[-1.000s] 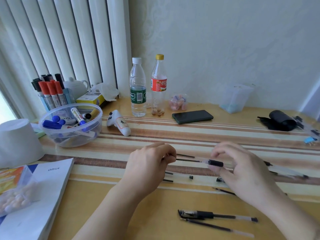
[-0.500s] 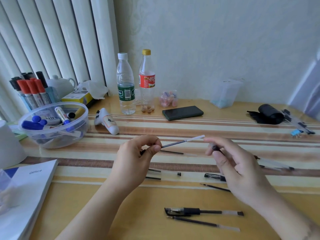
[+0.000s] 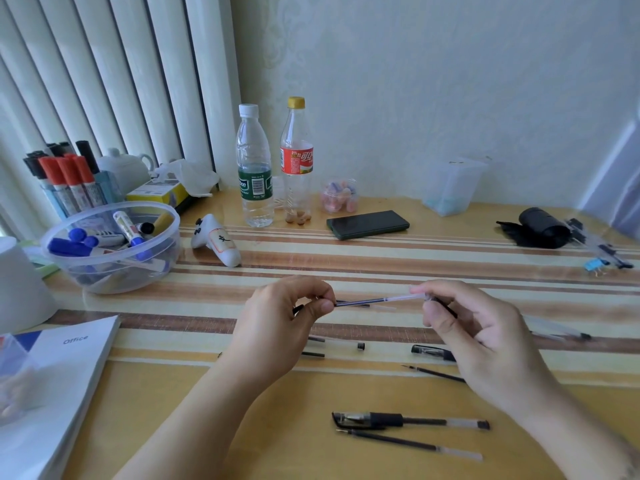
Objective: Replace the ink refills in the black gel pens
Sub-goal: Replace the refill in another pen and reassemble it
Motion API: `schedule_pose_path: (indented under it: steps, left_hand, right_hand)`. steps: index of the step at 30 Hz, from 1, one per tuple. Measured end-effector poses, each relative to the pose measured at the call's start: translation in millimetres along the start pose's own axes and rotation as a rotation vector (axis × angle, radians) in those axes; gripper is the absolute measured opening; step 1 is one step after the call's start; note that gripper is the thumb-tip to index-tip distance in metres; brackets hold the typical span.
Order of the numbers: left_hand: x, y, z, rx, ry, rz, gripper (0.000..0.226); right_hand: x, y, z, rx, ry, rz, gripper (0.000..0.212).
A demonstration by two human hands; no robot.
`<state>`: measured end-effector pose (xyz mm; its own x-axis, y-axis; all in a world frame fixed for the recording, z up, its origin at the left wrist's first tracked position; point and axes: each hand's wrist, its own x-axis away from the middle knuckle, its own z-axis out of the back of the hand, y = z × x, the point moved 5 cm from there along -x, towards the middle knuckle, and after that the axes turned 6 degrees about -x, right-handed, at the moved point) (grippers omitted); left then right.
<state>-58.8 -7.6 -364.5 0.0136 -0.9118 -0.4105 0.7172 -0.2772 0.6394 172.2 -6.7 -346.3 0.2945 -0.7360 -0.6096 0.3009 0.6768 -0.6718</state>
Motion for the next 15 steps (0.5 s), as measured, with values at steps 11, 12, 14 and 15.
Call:
schedule_pose_path:
  steps: [11,12,14,15]
  left_hand:
    - [10,28,0,-0.312,0.080,-0.314,0.006]
    - [12,30,-2,-0.272,0.083,-0.316,0.001]
    - [13,33,1,-0.158,0.137,-0.283,0.008]
    - [12,32,6,-0.087,0.192,-0.266,0.010]
  right_hand:
    - [0,-3,-5,0.551,-0.239,0.086,0.027]
    - [2,-2,-8,0.525,-0.247,0.067,0.031]
    - [4,3,-12,0.428,-0.234,0.004,0.035]
    - [4,5,-11,0.364,-0.207,-0.034,0.034]
